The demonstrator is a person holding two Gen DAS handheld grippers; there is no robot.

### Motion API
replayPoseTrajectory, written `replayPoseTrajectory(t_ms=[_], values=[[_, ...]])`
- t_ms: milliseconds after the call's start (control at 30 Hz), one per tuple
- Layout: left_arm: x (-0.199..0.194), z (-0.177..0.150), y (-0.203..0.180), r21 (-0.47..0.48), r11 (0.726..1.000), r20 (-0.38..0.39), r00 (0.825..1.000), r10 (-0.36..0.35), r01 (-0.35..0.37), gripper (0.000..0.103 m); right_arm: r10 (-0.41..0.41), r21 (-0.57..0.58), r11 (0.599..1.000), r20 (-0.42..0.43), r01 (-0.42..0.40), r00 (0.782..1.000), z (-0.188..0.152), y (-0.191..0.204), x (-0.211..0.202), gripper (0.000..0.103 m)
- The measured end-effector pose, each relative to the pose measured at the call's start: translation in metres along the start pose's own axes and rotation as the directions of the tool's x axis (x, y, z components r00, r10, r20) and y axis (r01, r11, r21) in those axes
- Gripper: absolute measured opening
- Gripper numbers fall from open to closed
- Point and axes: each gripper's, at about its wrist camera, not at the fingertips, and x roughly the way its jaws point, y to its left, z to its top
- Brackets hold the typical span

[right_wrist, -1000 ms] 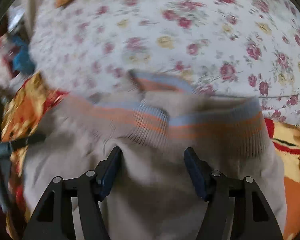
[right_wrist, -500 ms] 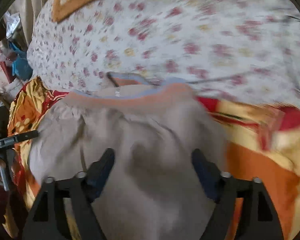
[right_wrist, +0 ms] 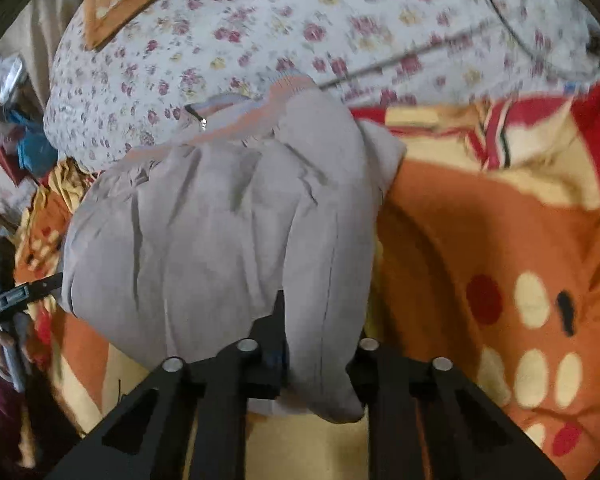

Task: Fold large clothes
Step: 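Press and smooth the folded jacket flat with both grippers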

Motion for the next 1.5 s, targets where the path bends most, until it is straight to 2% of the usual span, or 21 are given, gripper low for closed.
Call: replayPoseTrajectory(t_ms=[100,133,200,233,267,333,400,500,533,600,633,667,733,800,933,1167,1333,1367,1433,1500], values=[[-0.016,0.005,0.002,0.011,1.0,0.023,1.0,-0.014,0.014,0.008,-0.031,-0.037,0.999,0.039,0.033,0.999,0.003,0.002,-0.021,0.01],[-0.025,0.007,0.001,0.025,1.0,0.049,0.999,0.002,-0.003,0.002,-0.041,-0.049,0.998,0.043,0.043,0.998,0.005,0.002,-0.027,0.008],[-0.04,0.008,0.001,0.063,0.996,0.106,0.993,0.058,-0.065,0.001,-0.073,-0.084,0.994,0.05,0.077,0.996,0.005,0.005,-0.036,0.006],[-0.041,0.008,0.005,0.077,0.991,0.123,0.988,0.097,-0.107,0.0,-0.081,-0.086,0.993,0.052,0.085,0.995,0.003,0.004,-0.034,0.006],[-0.038,0.007,0.011,0.063,0.991,0.124,0.986,0.111,-0.12,0.0,-0.084,-0.077,0.993,0.045,0.088,0.995,0.0,0.001,-0.03,0.005],[-0.021,0.001,0.03,-0.008,0.997,0.059,0.995,0.082,-0.082,0.0,-0.112,-0.045,0.993,-0.005,0.112,0.994,-0.01,-0.009,-0.007,0.005],[-0.017,-0.005,0.036,-0.019,0.998,0.064,0.996,0.057,-0.056,0.0,-0.102,-0.019,0.995,-0.03,0.102,0.994,-0.018,-0.013,0.005,0.005],[-0.031,-0.006,0.035,-0.031,0.998,0.103,0.993,0.056,-0.053,0.0,-0.062,0.063,0.996,0.0,0.062,0.998,-0.016,-0.025,-0.011,0.013],[-0.038,-0.006,0.034,-0.034,0.997,0.122,0.99,0.066,-0.063,0.0,-0.056,0.095,0.994,-0.004,0.056,0.998,-0.014,-0.028,-0.018,0.023],[-0.047,-0.002,0.027,-0.037,0.995,0.158,0.982,0.101,-0.096,0.007,-0.074,0.111,0.991,0.007,0.072,0.997,-0.012,-0.029,-0.033,0.025],[-0.053,-0.002,0.022,-0.034,0.993,0.174,0.978,0.113,-0.109,0.021,-0.079,0.096,0.992,0.024,0.077,0.997,-0.011,-0.025,-0.042,0.025],[-0.055,-0.001,0.018,-0.031,0.993,0.184,0.976,0.119,-0.115,0.043,-0.084,0.081,0.993,0.038,0.081,0.996,-0.011,-0.02,-0.048,0.028],[-0.062,0.0,0.006,-0.025,0.992,0.223,0.967,0.126,-0.123,0.059,-0.075,0.036,0.997,0.067,0.072,0.995,-0.007,-0.003,-0.059,0.034],[-0.064,0.002,-0.005,-0.006,0.992,0.245,0.962,0.12,-0.122,0.059,-0.037,-0.007,0.999,0.078,0.038,0.996,-0.001,0.018,-0.059,0.037],[-0.054,0.009,-0.025,0.022,0.99,0.229,0.964,0.134,-0.143,0.059,0.042,-0.082,0.996,0.066,-0.037,0.997,0.014,0.064,-0.037,0.037],[-0.027,0.011,-0.037,0.023,0.983,0.205,0.964,0.172,-0.18,0.06,0.11,-0.187,0.977,0.056,-0.098,0.992,0.034,0.138,0.014,0.036],[-0.009,0.013,-0.03,0.0,0.98,0.179,0.964,0.198,-0.201,0.06,0.042,-0.284,0.959,0.102,-0.011,0.994,0.046,0.17,0.052,0.034],[-0.007,0.013,-0.03,-0.004,0.979,0.175,0.964,0.199,-0.202,0.06,0.003,-0.291,0.956,0.096,0.025,0.995,0.048,0.171,0.069,0.034],[-0.002,0.013,-0.029,-0.009,0.979,0.167,0.965,0.204,-0.206,0.064,-0.068,-0.278,0.957,0.068,0.085,0.995,0.05,0.167,0.093,0.033],[0.0,0.013,-0.029,-0.011,0.977,0.162,0.964,0.211,-0.212,0.066,-0.066,-0.244,0.967,0.048,0.075,0.997,0.05,0.156,0.114,0.034]])
